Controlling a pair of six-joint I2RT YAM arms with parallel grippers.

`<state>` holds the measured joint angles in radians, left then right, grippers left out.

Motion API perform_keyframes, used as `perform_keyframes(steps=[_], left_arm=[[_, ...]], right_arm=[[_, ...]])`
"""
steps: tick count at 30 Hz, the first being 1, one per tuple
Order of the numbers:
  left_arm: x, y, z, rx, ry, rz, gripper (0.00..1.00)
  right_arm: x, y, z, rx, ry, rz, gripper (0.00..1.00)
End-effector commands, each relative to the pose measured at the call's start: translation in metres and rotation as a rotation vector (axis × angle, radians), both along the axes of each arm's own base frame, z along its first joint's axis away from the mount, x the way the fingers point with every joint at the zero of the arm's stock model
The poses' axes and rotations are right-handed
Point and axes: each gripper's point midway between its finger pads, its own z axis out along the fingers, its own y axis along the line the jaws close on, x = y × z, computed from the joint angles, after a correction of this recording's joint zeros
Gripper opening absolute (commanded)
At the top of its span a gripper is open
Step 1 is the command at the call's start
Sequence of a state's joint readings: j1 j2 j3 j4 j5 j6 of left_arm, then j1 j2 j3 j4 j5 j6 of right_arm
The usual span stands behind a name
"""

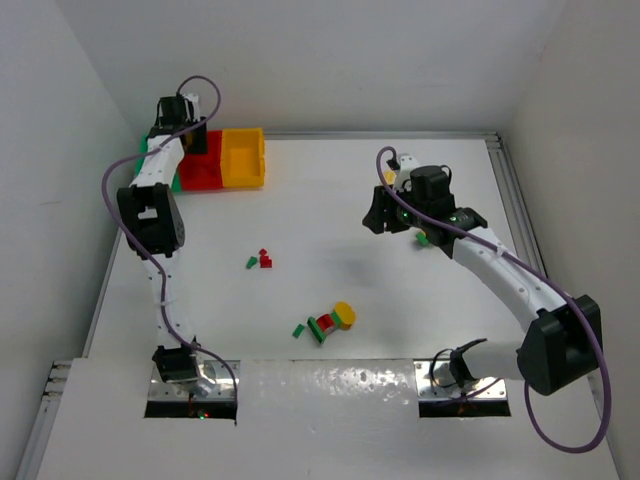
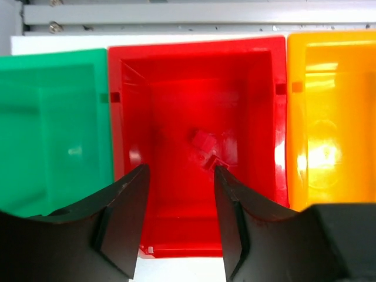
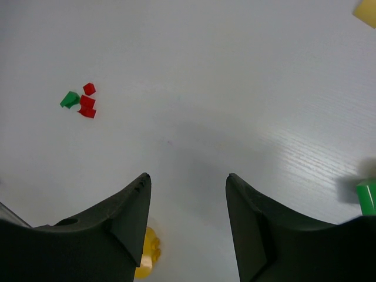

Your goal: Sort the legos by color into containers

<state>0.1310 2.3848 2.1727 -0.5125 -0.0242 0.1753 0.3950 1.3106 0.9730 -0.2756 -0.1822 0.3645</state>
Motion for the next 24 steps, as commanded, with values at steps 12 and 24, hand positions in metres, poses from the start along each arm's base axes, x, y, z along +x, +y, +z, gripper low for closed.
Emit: perform_keyframes(steps=[12,24], left_arm=[[-0.108,-0.100,0.080,-0.072,0.106,-0.378,0.25],[-0.242,-0.205,-0.034,0.047,0.470,-0.705,0.48]], right_arm=[[0.000,-0.003,0.017,0.008,-0.058,-0.015,0.54],[-0.004,0.000,0.016,0.032,-0.052,-0.002,0.54]])
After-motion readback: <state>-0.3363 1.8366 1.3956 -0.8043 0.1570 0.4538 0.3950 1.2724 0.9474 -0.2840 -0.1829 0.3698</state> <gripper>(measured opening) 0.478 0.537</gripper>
